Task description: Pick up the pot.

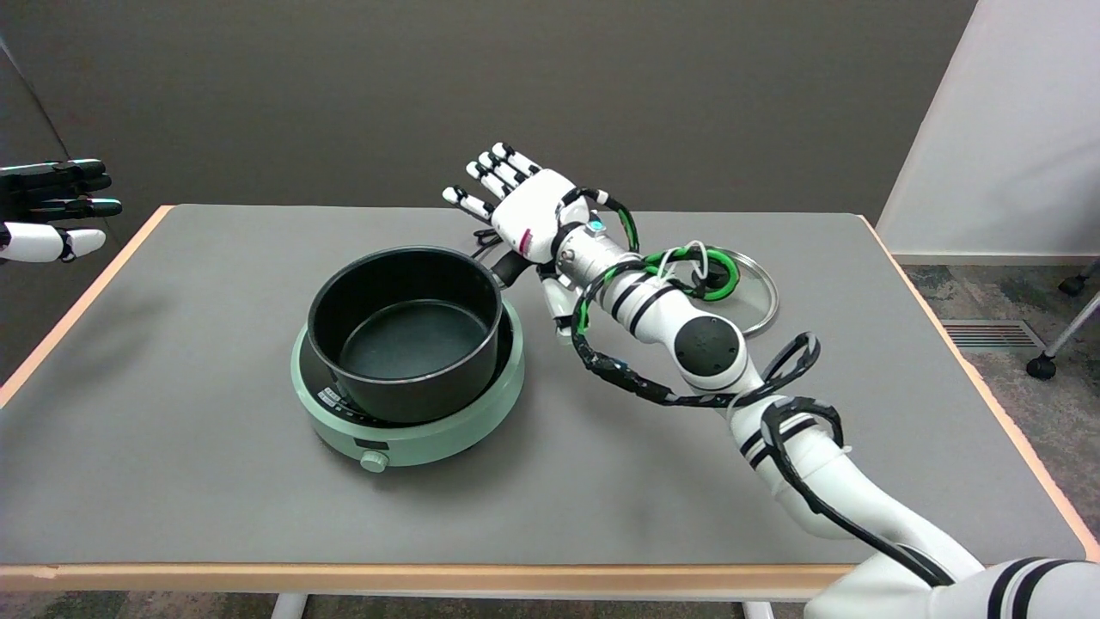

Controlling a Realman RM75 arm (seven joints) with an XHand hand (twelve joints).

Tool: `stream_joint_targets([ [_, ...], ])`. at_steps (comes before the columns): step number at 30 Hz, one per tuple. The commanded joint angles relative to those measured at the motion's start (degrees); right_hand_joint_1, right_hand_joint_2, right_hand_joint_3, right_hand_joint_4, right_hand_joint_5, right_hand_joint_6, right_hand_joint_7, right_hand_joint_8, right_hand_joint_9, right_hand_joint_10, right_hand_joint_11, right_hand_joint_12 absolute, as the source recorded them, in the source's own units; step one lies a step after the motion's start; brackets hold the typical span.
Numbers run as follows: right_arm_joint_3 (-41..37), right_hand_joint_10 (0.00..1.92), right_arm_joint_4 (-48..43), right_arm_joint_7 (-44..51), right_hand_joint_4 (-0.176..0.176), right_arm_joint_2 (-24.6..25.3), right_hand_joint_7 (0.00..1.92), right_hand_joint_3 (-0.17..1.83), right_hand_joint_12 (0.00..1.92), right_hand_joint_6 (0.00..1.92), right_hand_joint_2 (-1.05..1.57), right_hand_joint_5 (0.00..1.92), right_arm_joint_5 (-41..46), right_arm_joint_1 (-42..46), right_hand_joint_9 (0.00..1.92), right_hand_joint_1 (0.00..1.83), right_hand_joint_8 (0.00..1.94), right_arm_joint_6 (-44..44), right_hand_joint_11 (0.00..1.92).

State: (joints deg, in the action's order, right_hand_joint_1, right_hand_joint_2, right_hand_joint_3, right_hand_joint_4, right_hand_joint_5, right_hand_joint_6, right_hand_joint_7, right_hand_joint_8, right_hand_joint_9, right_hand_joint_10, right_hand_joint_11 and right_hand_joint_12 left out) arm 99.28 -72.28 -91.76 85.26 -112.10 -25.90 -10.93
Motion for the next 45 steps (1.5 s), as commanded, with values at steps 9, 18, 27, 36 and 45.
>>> stream_joint_targets([
  [9,0.0,0.00,2.5,-0.1,0.176,0.7,0.00,1.09,0.00,0.00,-0.92,0.00,-0.8,-2.1,0.00,1.10,0.00,-2.2,0.00],
  [18,-0.5,0.01,2.5,-0.1,0.176,0.0,0.01,0.87,0.01,0.01,-0.81,0.01,-0.8,-2.2,0.01,1.09,0.01,-3.2,0.01],
  [27,-0.5,0.21,2.0,-0.4,0.176,-1.1,0.21,1.70,0.21,0.21,-0.89,0.21,-0.8,-2.4,0.21,1.10,0.21,-4.1,0.21],
  [36,-0.5,0.49,1.7,-0.5,0.176,-1.9,0.49,1.72,0.49,0.49,-0.87,0.49,-0.8,-2.3,0.49,1.07,0.49,-4.5,0.49],
  [45,-0.5,0.65,2.0,-0.6,0.176,-2.1,0.65,1.31,0.65,0.65,-0.70,0.65,-0.8,-2.4,0.65,1.08,0.65,-4.5,0.65],
])
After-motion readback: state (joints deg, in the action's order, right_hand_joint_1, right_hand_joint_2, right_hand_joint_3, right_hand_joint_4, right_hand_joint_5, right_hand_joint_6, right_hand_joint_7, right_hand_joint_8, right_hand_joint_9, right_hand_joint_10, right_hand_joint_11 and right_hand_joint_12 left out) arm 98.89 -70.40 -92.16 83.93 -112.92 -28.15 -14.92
